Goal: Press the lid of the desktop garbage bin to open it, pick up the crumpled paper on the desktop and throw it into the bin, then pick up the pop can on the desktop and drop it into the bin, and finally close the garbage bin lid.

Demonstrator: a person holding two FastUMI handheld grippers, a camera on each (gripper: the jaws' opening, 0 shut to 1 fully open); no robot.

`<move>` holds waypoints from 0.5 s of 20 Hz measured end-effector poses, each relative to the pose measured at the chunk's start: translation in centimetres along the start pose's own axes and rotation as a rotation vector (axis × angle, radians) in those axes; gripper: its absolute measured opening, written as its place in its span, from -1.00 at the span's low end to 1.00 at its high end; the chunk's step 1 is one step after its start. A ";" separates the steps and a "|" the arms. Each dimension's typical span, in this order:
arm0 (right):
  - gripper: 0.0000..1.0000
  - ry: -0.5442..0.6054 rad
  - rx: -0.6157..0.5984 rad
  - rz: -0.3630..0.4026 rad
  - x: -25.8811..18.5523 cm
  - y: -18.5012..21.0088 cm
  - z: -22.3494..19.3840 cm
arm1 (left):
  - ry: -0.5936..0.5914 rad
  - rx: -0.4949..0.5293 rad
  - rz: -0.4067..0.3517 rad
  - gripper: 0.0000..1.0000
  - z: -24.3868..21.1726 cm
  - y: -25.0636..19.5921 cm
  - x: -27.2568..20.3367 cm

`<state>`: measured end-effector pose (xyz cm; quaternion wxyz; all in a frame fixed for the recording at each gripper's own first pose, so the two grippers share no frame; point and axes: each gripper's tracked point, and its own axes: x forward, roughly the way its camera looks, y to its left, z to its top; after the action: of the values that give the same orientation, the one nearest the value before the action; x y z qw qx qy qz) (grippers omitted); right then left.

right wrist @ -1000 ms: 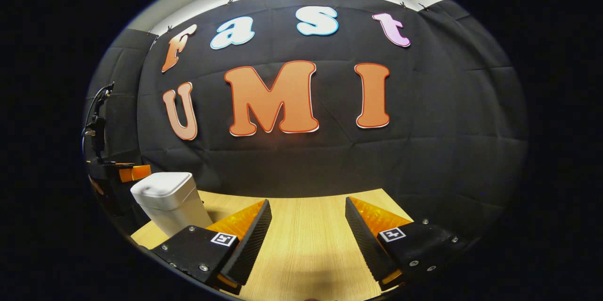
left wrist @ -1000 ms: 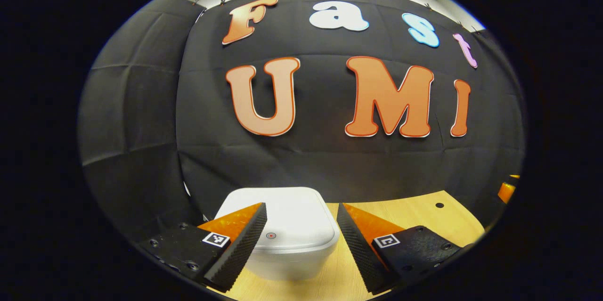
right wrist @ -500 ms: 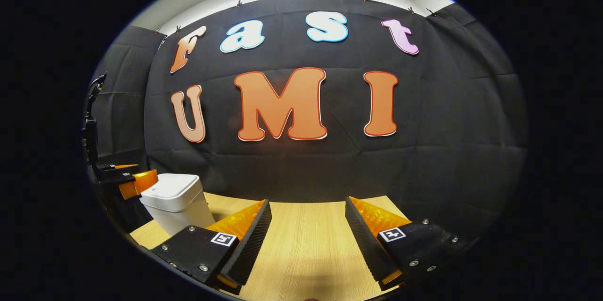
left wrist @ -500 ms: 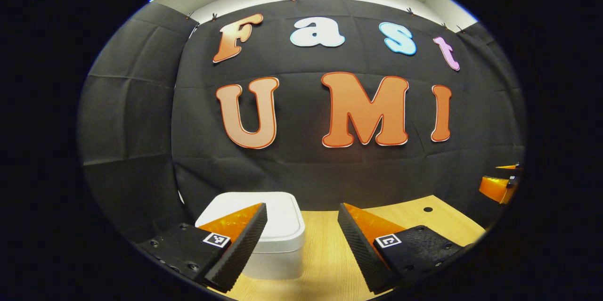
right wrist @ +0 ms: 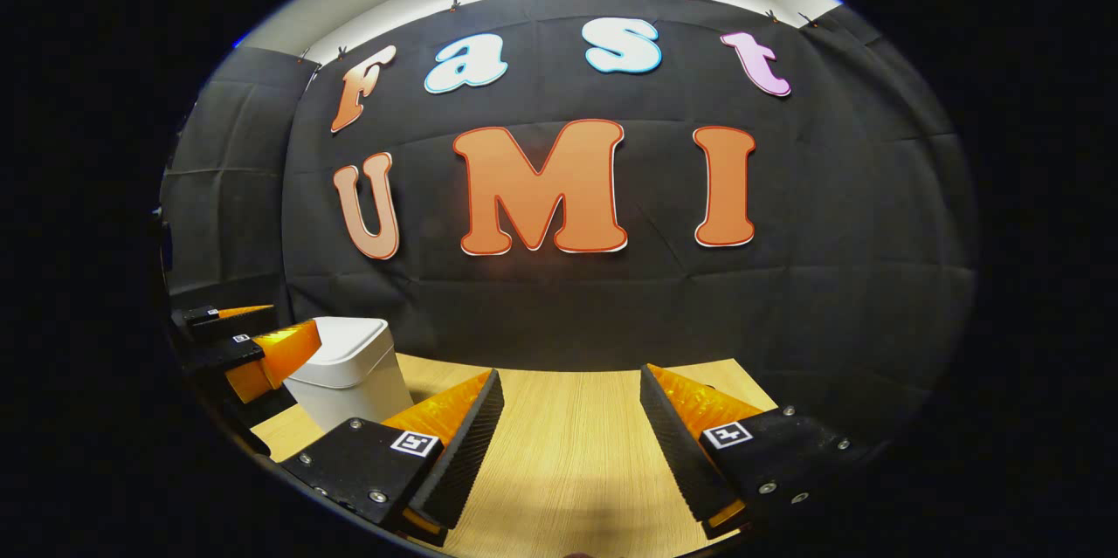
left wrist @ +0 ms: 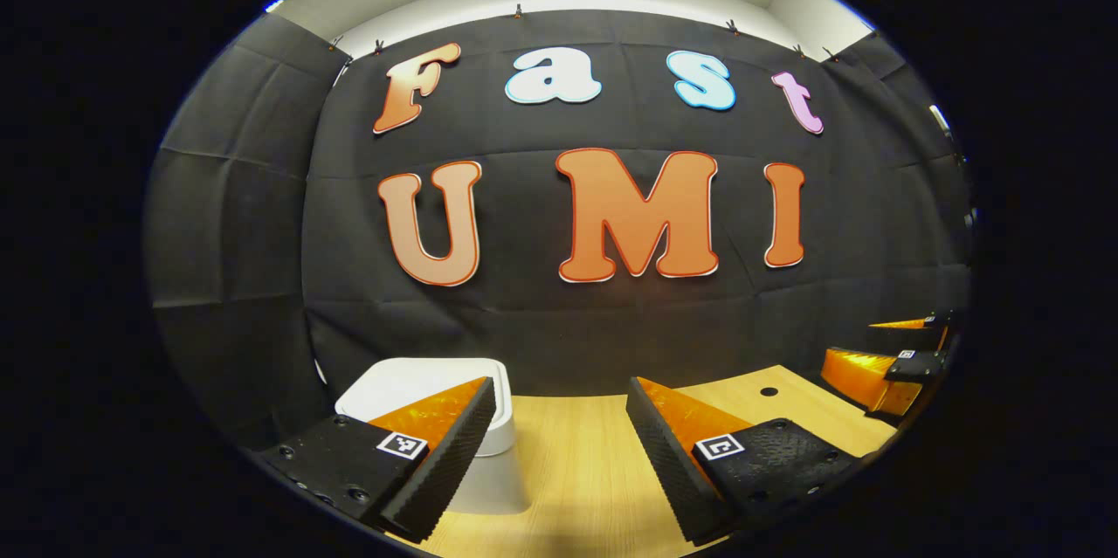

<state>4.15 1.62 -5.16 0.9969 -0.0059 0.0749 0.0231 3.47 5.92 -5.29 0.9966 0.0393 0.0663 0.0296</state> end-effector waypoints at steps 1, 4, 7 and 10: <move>0.88 0.003 0.002 0.000 0.0 0.1 -0.3 | 0.003 0.000 -0.010 0.90 -0.1 -0.4 -0.1; 0.88 0.021 0.013 0.007 -0.2 0.9 -1.1 | 0.030 0.017 -0.048 0.90 -1.0 -1.9 0.6; 0.88 0.031 0.003 0.016 -0.5 1.5 -1.7 | 0.043 0.028 -0.069 0.92 -1.5 -2.5 0.5; 0.88 0.023 -0.005 0.008 -1.1 1.4 -1.1 | 0.050 0.034 -0.075 0.94 -2.0 -2.8 0.4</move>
<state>2.80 2.99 -6.05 0.9959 -0.0082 0.0861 0.0272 3.74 3.35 -7.53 0.9942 0.0532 0.0930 -0.0081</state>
